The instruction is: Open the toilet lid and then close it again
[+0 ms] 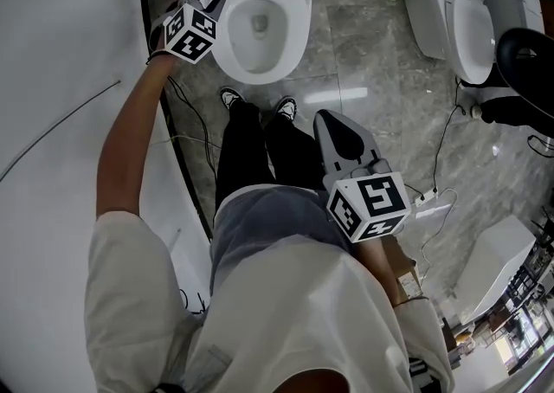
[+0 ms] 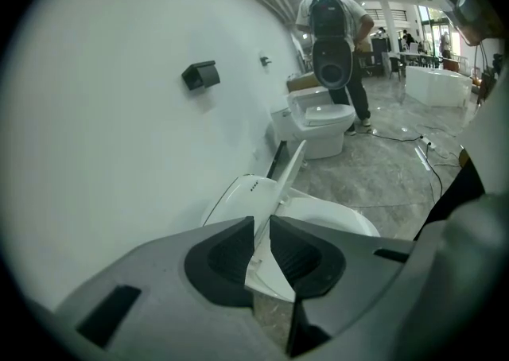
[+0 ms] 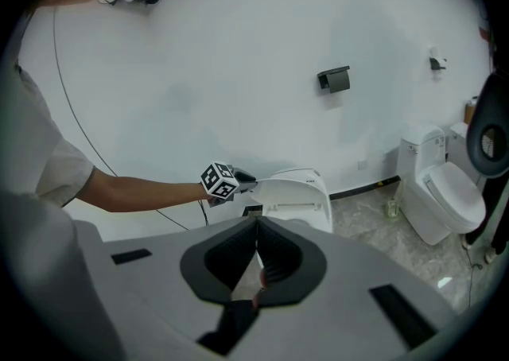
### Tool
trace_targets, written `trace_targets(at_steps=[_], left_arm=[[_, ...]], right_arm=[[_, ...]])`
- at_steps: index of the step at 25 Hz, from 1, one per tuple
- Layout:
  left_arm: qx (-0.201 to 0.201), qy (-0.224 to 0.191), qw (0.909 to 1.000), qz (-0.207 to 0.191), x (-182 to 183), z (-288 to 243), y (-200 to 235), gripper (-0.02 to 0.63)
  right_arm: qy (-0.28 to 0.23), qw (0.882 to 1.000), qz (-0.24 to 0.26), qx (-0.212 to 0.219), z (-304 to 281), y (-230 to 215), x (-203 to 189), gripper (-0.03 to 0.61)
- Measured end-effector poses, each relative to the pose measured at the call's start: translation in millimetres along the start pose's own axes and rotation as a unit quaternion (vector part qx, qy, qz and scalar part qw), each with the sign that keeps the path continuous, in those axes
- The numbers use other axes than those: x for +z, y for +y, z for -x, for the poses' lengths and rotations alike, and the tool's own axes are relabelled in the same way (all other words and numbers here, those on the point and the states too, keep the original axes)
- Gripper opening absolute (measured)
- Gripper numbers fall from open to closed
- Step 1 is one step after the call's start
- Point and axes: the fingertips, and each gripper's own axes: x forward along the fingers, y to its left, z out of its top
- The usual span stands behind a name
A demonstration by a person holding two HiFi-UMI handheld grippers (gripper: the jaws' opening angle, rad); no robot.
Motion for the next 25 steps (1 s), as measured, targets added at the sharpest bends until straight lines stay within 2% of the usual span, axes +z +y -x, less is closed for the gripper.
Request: trace_targets(at_steps=[25], left_arm=[[-0.010, 0.003, 0.9995, -0.030, -37.0, 13.5, -75.3, 0.055]], right_arm=[[0.042, 0.999, 0.004, 0.031, -30.8, 2.5, -21.2, 0.011]])
